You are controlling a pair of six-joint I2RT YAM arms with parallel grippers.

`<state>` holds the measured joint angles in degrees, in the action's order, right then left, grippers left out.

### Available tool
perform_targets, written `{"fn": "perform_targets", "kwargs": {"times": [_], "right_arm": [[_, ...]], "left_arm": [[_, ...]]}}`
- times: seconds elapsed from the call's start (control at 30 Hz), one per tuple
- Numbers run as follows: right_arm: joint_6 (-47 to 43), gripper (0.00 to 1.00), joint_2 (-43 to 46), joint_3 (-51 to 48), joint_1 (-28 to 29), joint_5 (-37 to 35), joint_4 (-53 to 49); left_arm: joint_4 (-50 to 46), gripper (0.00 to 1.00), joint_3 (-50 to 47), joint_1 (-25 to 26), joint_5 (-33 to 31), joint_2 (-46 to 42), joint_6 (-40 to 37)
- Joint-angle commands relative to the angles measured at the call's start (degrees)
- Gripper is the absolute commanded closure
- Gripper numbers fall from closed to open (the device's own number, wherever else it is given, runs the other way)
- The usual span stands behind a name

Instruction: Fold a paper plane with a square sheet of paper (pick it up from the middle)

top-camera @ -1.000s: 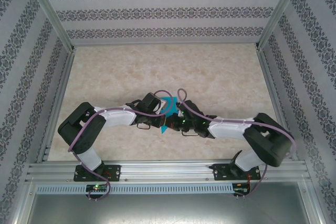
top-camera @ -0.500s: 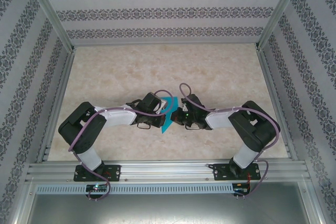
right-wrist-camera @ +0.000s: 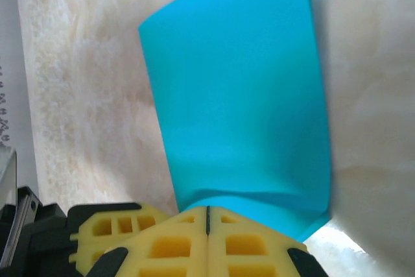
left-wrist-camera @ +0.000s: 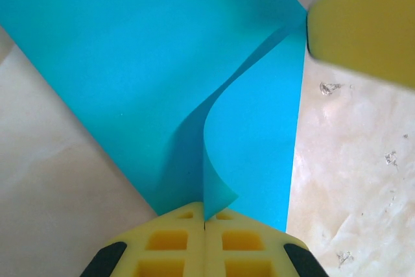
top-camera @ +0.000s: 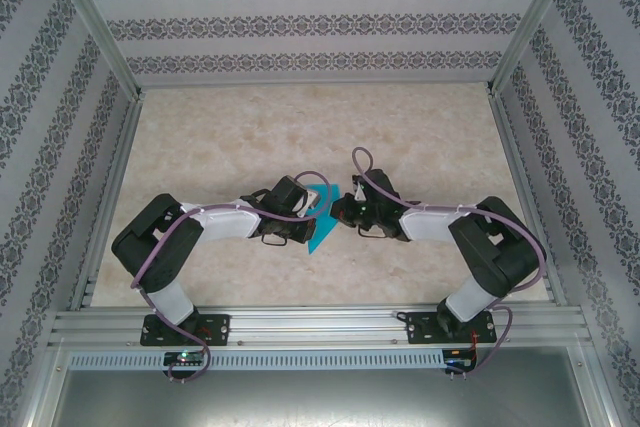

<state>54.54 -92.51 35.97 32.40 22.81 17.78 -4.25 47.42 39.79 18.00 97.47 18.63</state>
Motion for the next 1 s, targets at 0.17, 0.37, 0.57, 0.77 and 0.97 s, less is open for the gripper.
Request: {"fn": "perform_targets", "kwargs": {"times": [0.17,0.37,0.57,0.77,0.97], "right_arm": [[-0.4,1.00,-7.4,-0.9,-0.4,0.8,3.2],[-0.7,1.00,-5.2,-0.8,-0.7,1.2,3.2],[-3.4,1.00,0.2,0.9,-1.8,0.1,-1.2],[-2.4,1.00,-4.9,-0.1,-2.5,1.5,1.8],[-1.7,1.00,-7.4,-1.2,-2.6,1.6,2.9]], "left_arm": [[-3.0,0.97,0.7,0.6,-0.1,0.9,-1.1],[-3.2,0.97,0.8,0.6,0.1,1.1,-1.2],[-3.6,0.97,1.0,0.6,-0.1,1.2,-1.2],[-3.5,0.97,1.1,0.6,0.0,1.2,-1.2],[-3.4,0.97,0.9,0.6,-0.1,1.1,-1.3]]}}
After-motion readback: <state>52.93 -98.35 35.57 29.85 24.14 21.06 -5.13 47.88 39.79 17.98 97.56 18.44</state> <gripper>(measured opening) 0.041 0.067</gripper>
